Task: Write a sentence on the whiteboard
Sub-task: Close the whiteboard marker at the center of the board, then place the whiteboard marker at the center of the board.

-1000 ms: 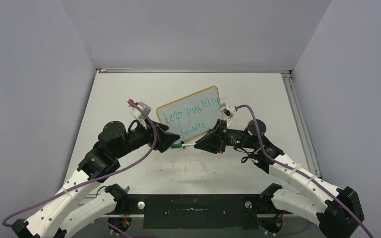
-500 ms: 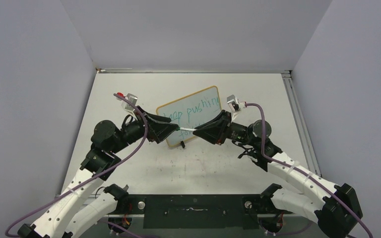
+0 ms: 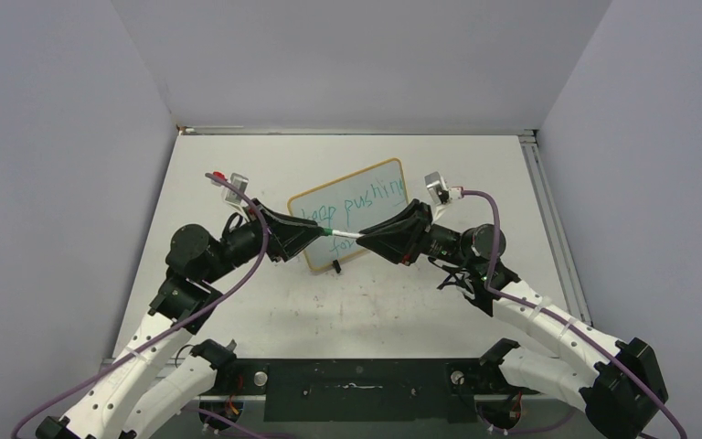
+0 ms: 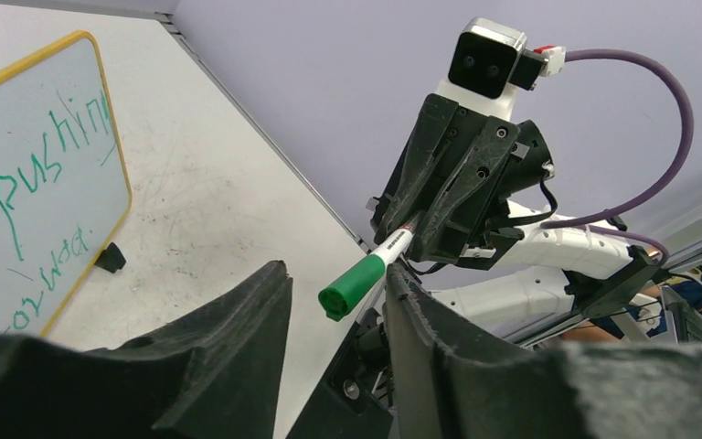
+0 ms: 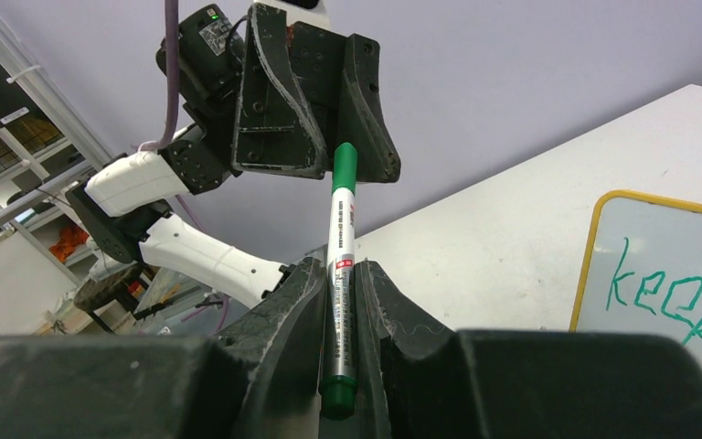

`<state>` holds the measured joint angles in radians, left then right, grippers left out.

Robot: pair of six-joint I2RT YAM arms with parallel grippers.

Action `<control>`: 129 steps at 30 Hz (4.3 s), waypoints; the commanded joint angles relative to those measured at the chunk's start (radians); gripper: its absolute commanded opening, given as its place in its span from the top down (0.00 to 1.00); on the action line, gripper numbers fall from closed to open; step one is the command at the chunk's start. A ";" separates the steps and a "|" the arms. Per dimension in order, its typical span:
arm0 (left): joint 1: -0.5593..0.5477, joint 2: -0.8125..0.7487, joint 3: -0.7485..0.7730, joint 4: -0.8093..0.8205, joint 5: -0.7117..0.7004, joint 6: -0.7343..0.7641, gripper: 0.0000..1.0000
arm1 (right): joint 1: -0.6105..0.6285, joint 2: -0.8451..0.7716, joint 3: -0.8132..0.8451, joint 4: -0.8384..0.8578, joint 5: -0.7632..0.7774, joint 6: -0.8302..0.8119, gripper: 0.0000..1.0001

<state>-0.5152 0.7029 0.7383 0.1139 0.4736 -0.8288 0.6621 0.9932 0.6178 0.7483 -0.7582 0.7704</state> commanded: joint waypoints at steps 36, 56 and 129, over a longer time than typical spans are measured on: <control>0.021 0.005 -0.094 0.314 0.180 -0.120 1.00 | 0.001 0.026 0.020 0.118 0.015 0.034 0.95; 0.008 0.012 -0.153 0.357 0.223 -0.124 1.00 | 0.022 0.074 0.022 0.173 0.011 0.064 0.95; 0.269 0.038 0.031 -0.457 -0.591 0.576 0.14 | -0.106 -0.204 -0.090 -1.001 1.233 -0.207 0.15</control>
<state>-0.2535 0.7601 0.7578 -0.3714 -0.0971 -0.2531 0.5621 0.8219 0.4248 -0.2279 0.3996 0.6331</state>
